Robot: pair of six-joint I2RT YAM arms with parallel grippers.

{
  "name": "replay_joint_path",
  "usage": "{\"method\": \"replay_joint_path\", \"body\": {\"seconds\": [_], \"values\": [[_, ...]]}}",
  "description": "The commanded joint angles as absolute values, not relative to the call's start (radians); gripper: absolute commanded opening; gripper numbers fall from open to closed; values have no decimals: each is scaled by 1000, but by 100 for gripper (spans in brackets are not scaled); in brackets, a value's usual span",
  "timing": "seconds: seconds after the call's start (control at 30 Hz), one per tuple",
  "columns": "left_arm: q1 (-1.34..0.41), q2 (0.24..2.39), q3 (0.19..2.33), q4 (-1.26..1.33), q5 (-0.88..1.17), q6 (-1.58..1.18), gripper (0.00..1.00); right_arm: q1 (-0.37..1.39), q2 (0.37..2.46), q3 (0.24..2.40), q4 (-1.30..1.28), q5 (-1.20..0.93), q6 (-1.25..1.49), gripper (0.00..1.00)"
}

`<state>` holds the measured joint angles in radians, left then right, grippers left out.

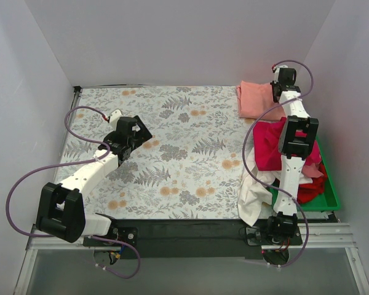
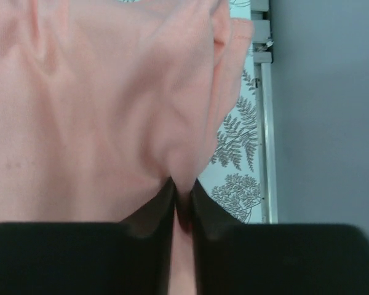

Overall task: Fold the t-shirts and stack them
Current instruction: Neatly place the folded tshirt to the corner, then reset both grippers

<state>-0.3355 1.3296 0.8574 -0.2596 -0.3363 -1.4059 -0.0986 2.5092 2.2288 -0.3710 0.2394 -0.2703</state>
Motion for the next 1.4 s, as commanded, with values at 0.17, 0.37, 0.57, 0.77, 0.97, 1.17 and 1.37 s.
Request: {"method": "replay_joint_path", "body": {"seconds": [0.17, 0.37, 0.57, 0.77, 0.97, 1.17, 1.37], "values": [[-330, 1278, 905, -264, -351, -1413, 98, -103, 2409, 2280, -255, 232, -272, 85], [-330, 1207, 919, -308, -328, -1433, 98, -71, 2169, 2085, -264, 198, -218, 98], [-330, 1042, 862, -336, -302, -1469, 98, -41, 1774, 1650, -261, 11, -8, 98], [-331, 980, 880, -439, -324, -1543, 98, -5, 1415, 1219, -193, -208, 205, 98], [-331, 943, 835, -454, -295, -1589, 98, 47, 1070, 787, -68, -348, 308, 98], [-331, 900, 743, -460, -305, -1617, 98, 78, 746, 494, -55, -357, 347, 98], [-331, 867, 706, -459, -305, -1615, 98, 78, 632, 431, -72, -345, 348, 98]]}}
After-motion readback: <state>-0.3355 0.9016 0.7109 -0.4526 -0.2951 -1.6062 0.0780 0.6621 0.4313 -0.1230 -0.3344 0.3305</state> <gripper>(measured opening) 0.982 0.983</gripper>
